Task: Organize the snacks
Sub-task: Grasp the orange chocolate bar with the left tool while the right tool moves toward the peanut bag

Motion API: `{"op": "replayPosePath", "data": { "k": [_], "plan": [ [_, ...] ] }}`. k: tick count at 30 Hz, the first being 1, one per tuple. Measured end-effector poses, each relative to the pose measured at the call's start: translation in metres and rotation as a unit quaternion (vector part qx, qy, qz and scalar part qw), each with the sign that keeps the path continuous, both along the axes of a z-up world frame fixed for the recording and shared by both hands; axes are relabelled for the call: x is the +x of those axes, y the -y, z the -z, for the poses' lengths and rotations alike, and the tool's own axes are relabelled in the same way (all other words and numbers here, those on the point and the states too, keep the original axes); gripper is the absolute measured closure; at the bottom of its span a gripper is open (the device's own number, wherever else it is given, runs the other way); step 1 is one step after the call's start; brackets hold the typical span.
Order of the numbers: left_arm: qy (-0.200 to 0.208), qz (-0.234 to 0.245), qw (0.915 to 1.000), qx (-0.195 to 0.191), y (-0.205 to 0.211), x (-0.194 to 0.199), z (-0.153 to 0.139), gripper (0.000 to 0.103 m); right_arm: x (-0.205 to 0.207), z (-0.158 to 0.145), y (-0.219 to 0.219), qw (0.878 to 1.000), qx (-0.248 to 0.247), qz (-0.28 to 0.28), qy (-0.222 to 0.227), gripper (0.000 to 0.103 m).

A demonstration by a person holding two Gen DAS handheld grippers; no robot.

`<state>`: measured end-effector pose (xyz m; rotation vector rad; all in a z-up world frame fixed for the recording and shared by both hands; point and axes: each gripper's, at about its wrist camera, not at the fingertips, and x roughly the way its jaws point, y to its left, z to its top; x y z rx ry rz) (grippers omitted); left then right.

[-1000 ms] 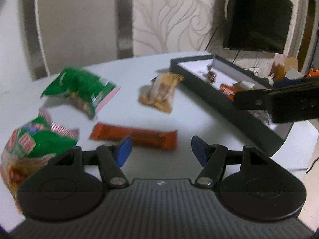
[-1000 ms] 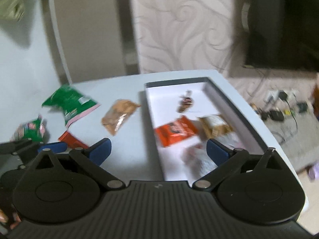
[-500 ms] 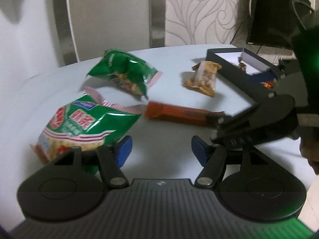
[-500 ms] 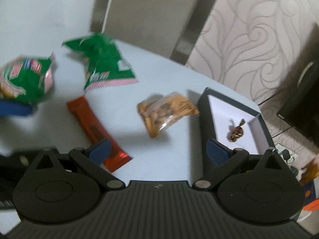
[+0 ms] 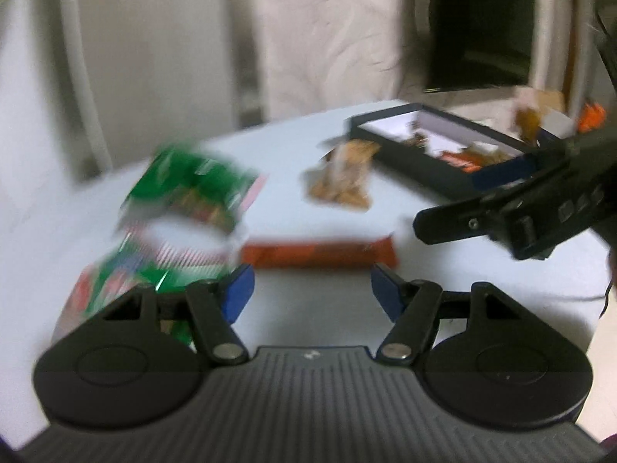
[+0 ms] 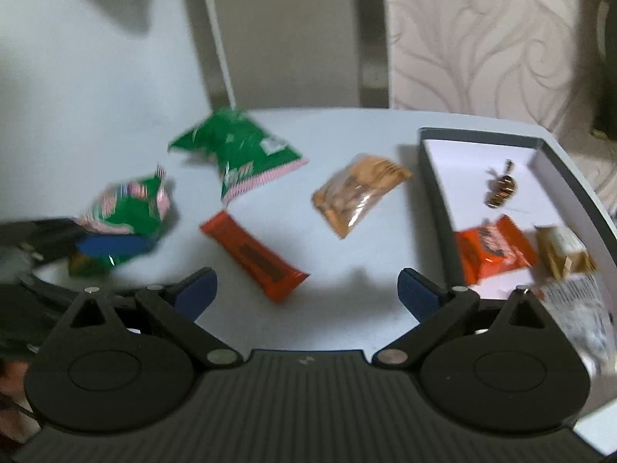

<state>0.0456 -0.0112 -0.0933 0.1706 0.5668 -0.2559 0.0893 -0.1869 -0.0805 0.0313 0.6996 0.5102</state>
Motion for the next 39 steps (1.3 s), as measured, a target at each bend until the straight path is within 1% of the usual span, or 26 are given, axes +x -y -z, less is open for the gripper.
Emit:
{"op": "replayPosePath", "data": {
  "k": [2, 4, 5, 7, 9, 10, 11, 12, 15, 18, 20, 21, 24, 25, 26, 27, 28, 30, 32, 33, 34, 35, 36, 37, 38, 39],
  "plan": [
    [0.018, 0.067, 0.9968, 0.039, 0.01, 0.014, -0.001, 0.033, -0.002, -0.006, 0.01, 1.0, 0.011, 0.012, 0.001, 0.001],
    [0.031, 0.118, 0.9893, 0.079, 0.014, 0.025, -0.004, 0.034, -0.004, -0.01, 0.017, 1.0, 0.012, 0.019, -0.001, 0.001],
    [0.022, 0.152, 0.9838, 0.092, 0.015, 0.032, -0.005, 0.034, -0.006, -0.012, 0.02, 1.0, 0.014, 0.021, -0.001, 0.001],
    [0.006, 0.198, 0.9718, 0.127, 0.019, 0.044, -0.001, 0.034, -0.009, -0.015, 0.027, 0.999, 0.019, 0.03, -0.001, 0.001],
    [-0.01, 0.234, 0.9587, 0.162, 0.025, 0.053, 0.008, 0.034, -0.01, -0.015, 0.033, 0.999, 0.028, 0.04, -0.006, 0.001],
    [-0.018, 0.243, 0.9543, 0.172, 0.027, 0.057, 0.013, 0.032, -0.012, -0.014, 0.036, 0.998, 0.032, 0.045, -0.009, 0.001],
    [-0.012, 0.246, 0.9547, 0.167, 0.027, 0.058, 0.014, 0.032, -0.013, -0.014, 0.039, 0.998, 0.036, 0.05, -0.012, 0.001],
    [-0.018, 0.247, 0.9555, 0.161, 0.027, 0.06, 0.014, 0.032, -0.014, -0.014, 0.041, 0.998, 0.037, 0.052, -0.013, 0.001],
    [-0.042, 0.235, 0.9629, 0.126, 0.02, 0.062, 0.015, 0.032, -0.016, -0.016, 0.047, 0.997, 0.038, 0.061, -0.012, 0.001],
    [-0.041, 0.236, 0.9637, 0.118, 0.015, 0.053, 0.016, 0.033, -0.015, -0.02, 0.048, 0.997, 0.042, 0.068, -0.009, 0.001],
    [-0.051, 0.234, 0.9656, 0.101, 0.009, 0.052, 0.017, 0.032, -0.014, -0.023, 0.045, 0.997, 0.043, 0.064, -0.005, 0.001],
    [-0.054, 0.229, 0.9677, 0.091, 0.005, 0.052, 0.018, 0.03, -0.012, -0.024, 0.042, 0.997, 0.041, 0.061, -0.004, 0.001],
    [-0.072, 0.21, 0.9727, 0.066, 0.003, 0.061, 0.019, 0.03, -0.005, -0.025, 0.031, 0.998, 0.039, 0.049, -0.008, 0.001],
    [-0.078, 0.204, 0.9741, 0.058, 0.002, 0.062, 0.019, 0.033, -0.002, -0.024, 0.026, 0.998, 0.038, 0.044, -0.012, 0.001],
    [-0.077, 0.202, 0.9751, 0.05, 0.001, 0.061, 0.019, 0.037, 0.0, -0.024, 0.022, 0.998, 0.037, 0.041, -0.015, 0.001],
    [-0.075, 0.198, 0.9764, 0.045, -0.001, 0.058, 0.019, 0.048, 0.002, -0.024, 0.019, 0.999, 0.036, 0.037, -0.018, 0.001],
    [-0.073, 0.184, 0.9794, 0.038, -0.003, 0.055, 0.019, 0.06, 0.004, -0.025, 0.015, 0.999, 0.035, 0.033, -0.019, 0.001],
    [-0.072, 0.153, 0.9853, 0.023, -0.006, 0.05, 0.018, 0.069, 0.006, -0.026, 0.01, 0.999, 0.031, 0.026, -0.017, 0.001],
    [-0.084, 0.126, 0.9885, -0.005, -0.01, 0.053, 0.017, 0.069, 0.011, -0.025, 0.003, 0.999, 0.02, 0.022, -0.018, 0.001],
    [-0.082, 0.115, 0.9899, -0.01, -0.01, 0.054, 0.017, 0.067, 0.014, -0.024, -0.001, 1.0, 0.011, 0.021, -0.017, 0.001],
    [-0.078, 0.114, 0.9904, -0.004, -0.009, 0.055, 0.018, 0.059, 0.017, -0.023, -0.005, 1.0, 0.001, 0.022, -0.018, 0.001],
    [-0.07, 0.111, 0.9913, 0.011, -0.006, 0.056, 0.021, 0.052, 0.022, -0.021, -0.009, 1.0, -0.005, 0.023, -0.019, 0.001],
    [-0.061, 0.101, 0.9928, 0.021, -0.005, 0.057, 0.022, 0.036, 0.026, -0.02, -0.012, 0.999, -0.008, 0.025, -0.021, 0.001],
    [-0.057, 0.089, 0.994, 0.025, -0.006, 0.059, 0.023, 0.028, 0.032, -0.019, -0.014, 0.999, -0.011, 0.031, -0.023, 0.001],
    [-0.06, 0.082, 0.9947, 0.017, -0.009, 0.061, 0.024, 0.028, 0.036, -0.018, -0.015, 0.999, -0.011, 0.036, -0.024, 0.001],
    [-0.068, 0.075, 0.9949, -0.001, -0.012, 0.063, 0.025, 0.028, 0.042, -0.017, -0.017, 0.999, -0.012, 0.041, -0.026, 0.001]
  ]
}}
